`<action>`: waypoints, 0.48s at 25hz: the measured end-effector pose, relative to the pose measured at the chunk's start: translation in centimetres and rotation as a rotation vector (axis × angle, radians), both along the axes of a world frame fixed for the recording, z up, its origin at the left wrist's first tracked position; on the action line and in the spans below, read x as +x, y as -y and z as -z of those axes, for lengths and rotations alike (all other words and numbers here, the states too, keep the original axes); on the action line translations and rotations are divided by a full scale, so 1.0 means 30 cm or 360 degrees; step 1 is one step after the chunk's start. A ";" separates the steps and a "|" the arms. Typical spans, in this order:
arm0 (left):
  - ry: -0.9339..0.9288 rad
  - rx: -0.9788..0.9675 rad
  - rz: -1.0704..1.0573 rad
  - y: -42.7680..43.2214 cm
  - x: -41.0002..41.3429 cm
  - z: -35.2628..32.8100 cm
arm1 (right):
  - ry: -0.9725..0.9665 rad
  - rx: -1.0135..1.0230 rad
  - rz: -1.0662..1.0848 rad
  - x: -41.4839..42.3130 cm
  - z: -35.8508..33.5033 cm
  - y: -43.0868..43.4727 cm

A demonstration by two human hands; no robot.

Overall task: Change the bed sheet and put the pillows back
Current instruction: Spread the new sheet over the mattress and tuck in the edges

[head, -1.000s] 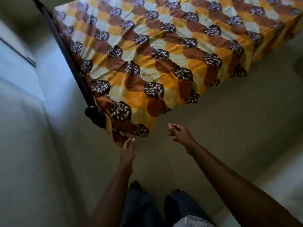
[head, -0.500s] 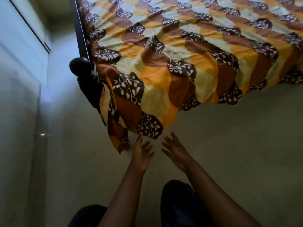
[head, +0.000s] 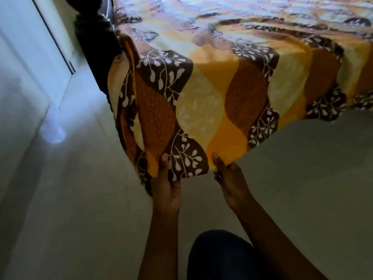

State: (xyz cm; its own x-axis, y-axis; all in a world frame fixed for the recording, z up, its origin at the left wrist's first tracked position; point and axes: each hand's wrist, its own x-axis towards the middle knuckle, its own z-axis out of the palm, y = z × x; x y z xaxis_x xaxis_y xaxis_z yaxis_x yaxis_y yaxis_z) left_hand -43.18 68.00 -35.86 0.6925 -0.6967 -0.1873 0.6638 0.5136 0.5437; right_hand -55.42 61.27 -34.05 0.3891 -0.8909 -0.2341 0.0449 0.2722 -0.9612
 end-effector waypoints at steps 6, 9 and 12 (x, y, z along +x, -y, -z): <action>-0.0105 -0.0060 0.0096 -0.006 -0.057 -0.014 | 0.0682 0.0467 -0.0042 -0.083 0.019 0.136; -0.0198 -0.0051 0.0266 0.059 -0.166 -0.052 | 0.1018 0.0501 0.0243 -0.135 -0.001 0.295; -0.0061 0.0127 0.0351 0.150 -0.258 -0.119 | 0.1115 0.0360 0.0299 -0.182 -0.069 0.408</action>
State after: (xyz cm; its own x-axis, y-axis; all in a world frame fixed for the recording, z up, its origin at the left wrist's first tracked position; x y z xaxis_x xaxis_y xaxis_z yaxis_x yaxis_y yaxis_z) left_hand -50.91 63.51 -32.28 0.5164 -0.8123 -0.2710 0.7762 0.3104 0.5488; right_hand -60.88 49.04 -31.97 0.3606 -0.9165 -0.1730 0.6892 0.3868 -0.6127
